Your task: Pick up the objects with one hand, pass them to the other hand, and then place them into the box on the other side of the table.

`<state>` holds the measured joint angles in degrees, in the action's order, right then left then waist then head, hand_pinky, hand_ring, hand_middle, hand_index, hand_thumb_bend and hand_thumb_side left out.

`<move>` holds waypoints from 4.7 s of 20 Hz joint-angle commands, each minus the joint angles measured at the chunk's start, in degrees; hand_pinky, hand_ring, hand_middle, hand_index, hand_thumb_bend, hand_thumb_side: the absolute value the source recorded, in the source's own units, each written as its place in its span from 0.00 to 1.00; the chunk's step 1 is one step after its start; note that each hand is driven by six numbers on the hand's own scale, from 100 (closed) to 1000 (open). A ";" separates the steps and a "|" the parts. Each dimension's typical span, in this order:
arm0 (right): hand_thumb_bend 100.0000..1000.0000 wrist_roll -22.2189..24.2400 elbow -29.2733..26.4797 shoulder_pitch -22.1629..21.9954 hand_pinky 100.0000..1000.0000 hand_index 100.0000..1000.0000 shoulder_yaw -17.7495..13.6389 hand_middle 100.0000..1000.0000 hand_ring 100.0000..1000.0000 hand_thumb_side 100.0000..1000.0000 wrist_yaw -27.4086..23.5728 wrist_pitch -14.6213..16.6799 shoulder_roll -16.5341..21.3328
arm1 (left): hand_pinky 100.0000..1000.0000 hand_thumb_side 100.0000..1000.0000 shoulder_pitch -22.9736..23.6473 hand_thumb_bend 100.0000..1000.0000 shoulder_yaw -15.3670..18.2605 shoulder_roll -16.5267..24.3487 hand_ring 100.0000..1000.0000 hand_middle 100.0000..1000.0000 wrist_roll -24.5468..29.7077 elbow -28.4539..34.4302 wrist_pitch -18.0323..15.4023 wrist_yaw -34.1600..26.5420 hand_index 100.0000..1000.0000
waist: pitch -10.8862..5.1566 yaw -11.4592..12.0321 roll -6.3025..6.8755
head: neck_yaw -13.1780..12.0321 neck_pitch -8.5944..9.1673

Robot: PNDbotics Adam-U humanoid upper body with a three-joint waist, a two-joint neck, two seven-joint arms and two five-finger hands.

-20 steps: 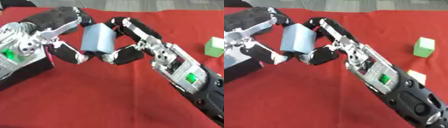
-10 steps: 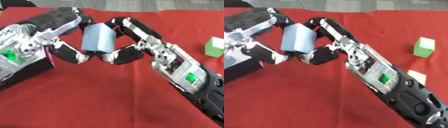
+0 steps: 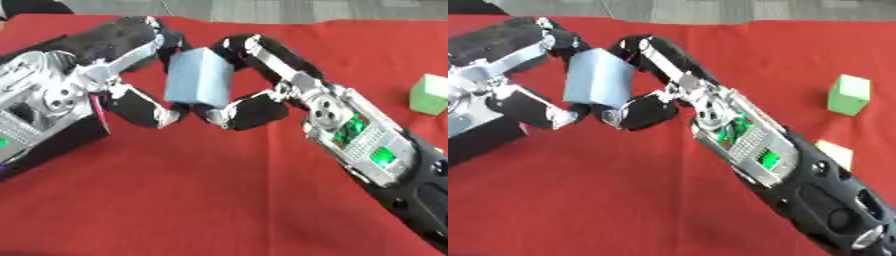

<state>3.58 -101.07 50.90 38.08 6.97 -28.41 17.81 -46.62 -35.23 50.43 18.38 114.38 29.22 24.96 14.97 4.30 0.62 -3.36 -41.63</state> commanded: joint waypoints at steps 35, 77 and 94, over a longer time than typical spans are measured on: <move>0.21 7.30 1.16 0.15 0.90 0.84 -1.38 0.71 0.78 0.00 6.09 0.84 0.82 | 0.68 0.08 2.28 0.06 2.86 4.72 0.61 0.35 -0.60 0.21 1.88 0.29 0.31 | -1.38 -0.51 0.45 | -1.33 0.51; 0.15 2.59 -3.53 0.85 0.89 0.84 -3.74 0.71 0.77 0.00 6.12 -5.31 4.19 | 0.68 0.04 25.27 0.10 21.85 16.34 0.61 0.35 -17.51 -2.07 8.94 -4.60 0.31 | -1.02 -0.86 -0.12 | -7.46 0.62; 0.00 -0.38 -5.47 1.01 0.90 0.83 -4.73 0.73 0.77 0.10 3.52 -5.18 5.21 | 0.68 0.06 25.33 0.21 21.94 14.67 0.63 0.37 -15.96 -14.75 6.92 0.15 0.33 | -0.67 -1.26 -0.81 | -9.96 1.00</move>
<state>3.25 -105.27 50.88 34.29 10.35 -33.95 22.02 -20.61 -13.99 63.85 2.10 100.16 36.44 24.39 15.04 3.04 0.26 -13.04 -41.16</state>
